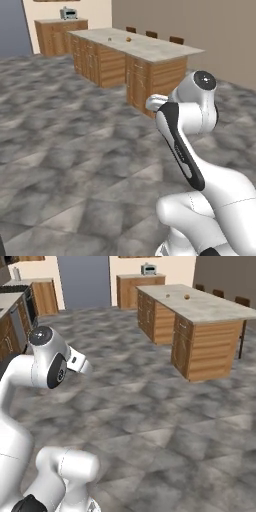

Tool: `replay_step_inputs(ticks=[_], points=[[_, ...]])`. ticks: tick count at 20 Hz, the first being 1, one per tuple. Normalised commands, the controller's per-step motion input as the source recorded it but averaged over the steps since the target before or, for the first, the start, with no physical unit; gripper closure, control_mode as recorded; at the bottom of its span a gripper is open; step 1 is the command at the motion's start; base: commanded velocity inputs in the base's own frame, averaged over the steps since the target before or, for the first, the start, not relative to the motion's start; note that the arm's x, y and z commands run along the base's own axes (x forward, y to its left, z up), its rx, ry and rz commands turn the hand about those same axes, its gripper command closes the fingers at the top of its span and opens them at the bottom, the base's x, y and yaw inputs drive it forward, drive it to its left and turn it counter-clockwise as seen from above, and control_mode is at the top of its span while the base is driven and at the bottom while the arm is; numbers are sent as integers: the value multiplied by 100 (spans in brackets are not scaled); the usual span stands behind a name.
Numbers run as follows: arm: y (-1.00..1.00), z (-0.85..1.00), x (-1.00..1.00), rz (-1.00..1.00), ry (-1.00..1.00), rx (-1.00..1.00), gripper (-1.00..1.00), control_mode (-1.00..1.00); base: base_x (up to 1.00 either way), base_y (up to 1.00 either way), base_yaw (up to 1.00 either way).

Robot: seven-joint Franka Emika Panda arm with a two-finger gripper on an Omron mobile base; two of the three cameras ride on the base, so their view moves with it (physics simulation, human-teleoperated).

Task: Pick the candle and candle from the dining table and place them in the open cabinet. Close the cabinet after placing the objects.

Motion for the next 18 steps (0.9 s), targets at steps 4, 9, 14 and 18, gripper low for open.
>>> replay_step_inputs(ticks=[4,9,14,18], points=[[0,0,0,0,0,0,-100,100,64,11,-6],[0,0,0,0,0,0,-100,100,64,12,-7],[0,0,0,0,0,0,-100,100,64,12,-9],[0,0,0,0,0,0,-100,100,62,11,-10]])
